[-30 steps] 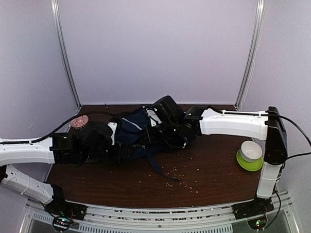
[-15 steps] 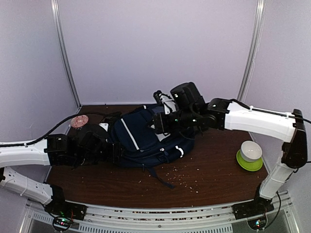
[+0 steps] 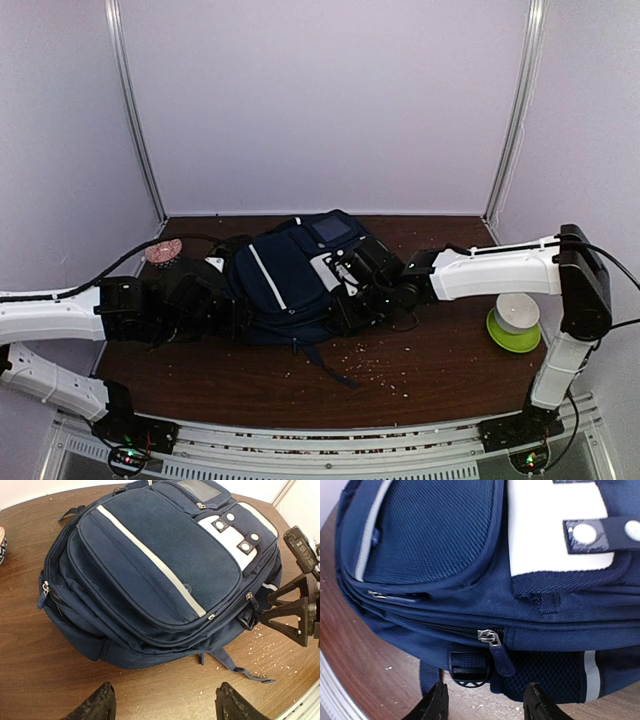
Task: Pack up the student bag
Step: Adjust the student bag at the center of the board.
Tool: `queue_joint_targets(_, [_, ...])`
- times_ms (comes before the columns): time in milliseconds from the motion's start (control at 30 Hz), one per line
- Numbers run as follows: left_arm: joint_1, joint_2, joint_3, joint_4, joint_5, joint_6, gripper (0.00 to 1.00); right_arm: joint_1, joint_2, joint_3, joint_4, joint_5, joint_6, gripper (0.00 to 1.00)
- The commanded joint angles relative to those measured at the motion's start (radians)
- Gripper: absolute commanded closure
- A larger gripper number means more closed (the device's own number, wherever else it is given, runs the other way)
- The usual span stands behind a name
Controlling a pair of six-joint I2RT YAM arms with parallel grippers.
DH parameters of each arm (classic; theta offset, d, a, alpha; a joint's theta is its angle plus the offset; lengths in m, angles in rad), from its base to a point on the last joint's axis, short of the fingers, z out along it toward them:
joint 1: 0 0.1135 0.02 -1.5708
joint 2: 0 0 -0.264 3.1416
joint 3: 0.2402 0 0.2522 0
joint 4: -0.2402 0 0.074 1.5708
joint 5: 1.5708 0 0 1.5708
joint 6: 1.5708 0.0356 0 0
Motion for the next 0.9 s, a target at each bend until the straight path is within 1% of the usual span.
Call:
queue_joint_targets(0, [0.0,-0.027,-0.008,-0.016,-0.017,-0.023,0.29,0.008,0.016,0.01,0.024,0.066,-0.028,0.47])
queue_joint_targets(200, [0.0,-0.048,-0.042,-0.008,-0.023,-0.043,0.29,0.02,0.078,0.017,-0.007,0.108,-0.051,0.47])
queue_joint_targets(333, [0.0,-0.024,-0.035,-0.003,-0.011,-0.043,0.29,0.031,0.131,0.035,-0.034,0.133,-0.05,0.5])
queue_joint_targets(400, [0.0,-0.016,-0.031,-0.003,-0.007,-0.041,0.29,0.035,0.139,0.029,-0.034,0.147,-0.045,0.53])
queue_joint_targets(433, [0.0,-0.013,-0.03,-0.003,-0.008,-0.039,0.29,0.034,0.14,0.026,-0.034,0.156,-0.044,0.55])
queue_joint_targets(500, [0.0,-0.01,-0.03,-0.003,-0.009,-0.037,0.29,0.034,0.143,0.025,-0.038,0.174,-0.045,0.64])
queue_joint_targets(633, [0.0,0.002,-0.027,-0.002,-0.013,-0.033,0.29,0.033,0.148,0.027,-0.045,0.215,-0.039,0.94])
queue_joint_targets(667, [0.0,0.007,-0.027,-0.001,-0.013,-0.033,0.29,0.032,0.142,0.024,-0.042,0.224,-0.035,1.0])
queue_joint_targets(800, [0.011,0.041,-0.04,0.023,-0.015,-0.032,0.29,0.018,0.074,-0.025,0.005,0.248,-0.004,1.0])
queue_joint_targets(867, [0.049,0.07,-0.048,0.06,0.029,-0.027,0.28,0.011,0.026,-0.062,0.019,0.264,0.016,1.0])
